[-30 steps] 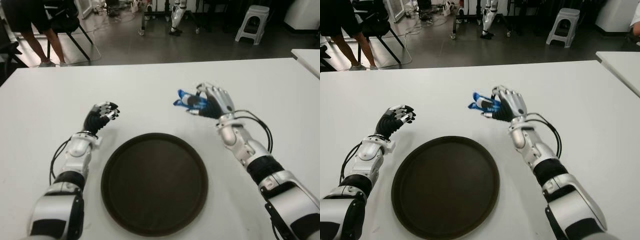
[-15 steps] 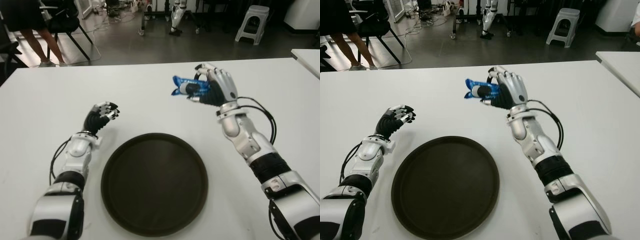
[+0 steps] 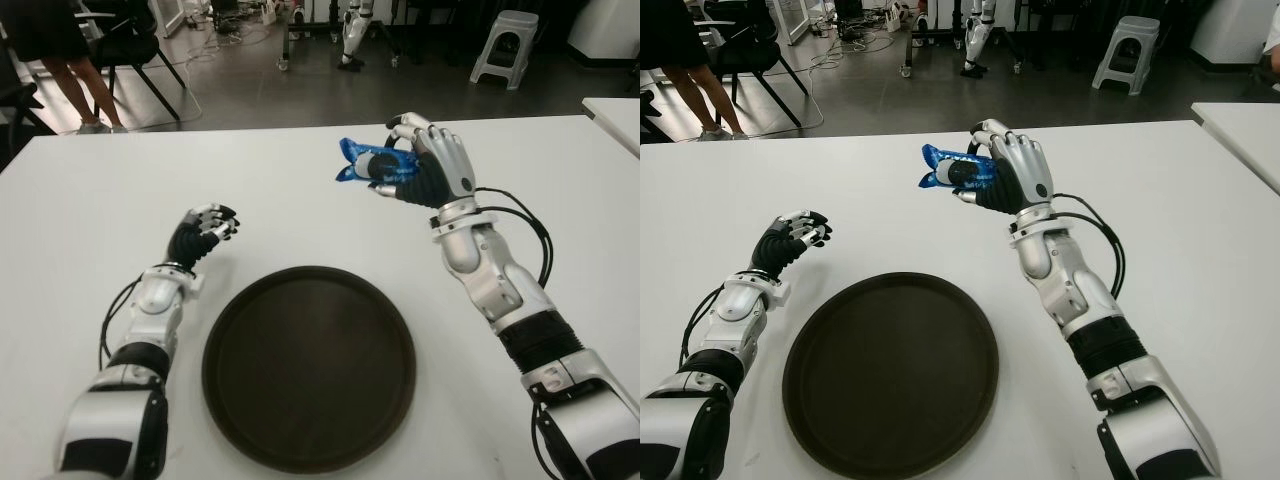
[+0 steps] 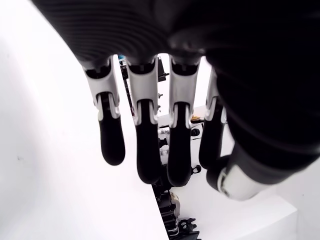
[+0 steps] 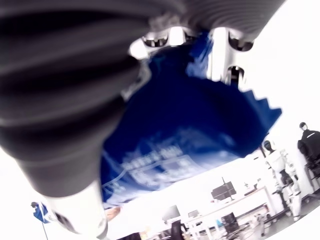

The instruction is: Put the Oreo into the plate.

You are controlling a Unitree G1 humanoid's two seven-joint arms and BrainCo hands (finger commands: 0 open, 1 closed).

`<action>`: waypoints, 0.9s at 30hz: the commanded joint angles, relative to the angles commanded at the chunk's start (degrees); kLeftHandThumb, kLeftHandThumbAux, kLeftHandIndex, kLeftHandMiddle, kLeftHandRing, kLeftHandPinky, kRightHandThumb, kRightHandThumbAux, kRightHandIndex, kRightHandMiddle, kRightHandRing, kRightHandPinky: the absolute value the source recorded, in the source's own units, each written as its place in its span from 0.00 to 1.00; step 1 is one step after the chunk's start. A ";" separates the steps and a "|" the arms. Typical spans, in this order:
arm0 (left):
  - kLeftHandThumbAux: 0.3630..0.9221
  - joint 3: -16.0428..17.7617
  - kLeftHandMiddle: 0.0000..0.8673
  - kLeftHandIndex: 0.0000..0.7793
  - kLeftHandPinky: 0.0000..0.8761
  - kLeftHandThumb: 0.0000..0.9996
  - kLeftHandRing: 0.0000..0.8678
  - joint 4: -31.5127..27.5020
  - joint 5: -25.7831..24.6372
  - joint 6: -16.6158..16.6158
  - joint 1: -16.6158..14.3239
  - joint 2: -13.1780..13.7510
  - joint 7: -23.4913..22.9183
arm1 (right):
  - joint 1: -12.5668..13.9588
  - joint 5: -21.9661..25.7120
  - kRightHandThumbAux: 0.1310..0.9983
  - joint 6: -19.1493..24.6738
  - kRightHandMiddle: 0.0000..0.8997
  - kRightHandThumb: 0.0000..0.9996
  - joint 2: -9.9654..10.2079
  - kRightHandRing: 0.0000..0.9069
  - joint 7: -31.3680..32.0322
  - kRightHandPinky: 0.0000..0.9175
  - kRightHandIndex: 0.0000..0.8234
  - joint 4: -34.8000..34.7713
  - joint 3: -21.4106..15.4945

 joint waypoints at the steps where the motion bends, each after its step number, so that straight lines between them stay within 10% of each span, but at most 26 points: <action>1: 0.63 -0.05 0.54 0.52 0.41 0.69 0.48 0.02 0.09 -0.02 0.00 0.03 0.08 | 0.37 -0.01 0.83 0.00 0.85 0.16 0.21 0.85 0.17 0.82 0.77 -0.57 0.07; 27: 0.63 -0.52 0.52 0.52 0.39 0.70 0.45 0.08 0.59 0.10 -0.16 -0.07 0.72 | 9.96 -3.88 0.83 -0.87 0.87 0.09 3.86 0.88 13.66 0.86 0.79 -16.96 10.17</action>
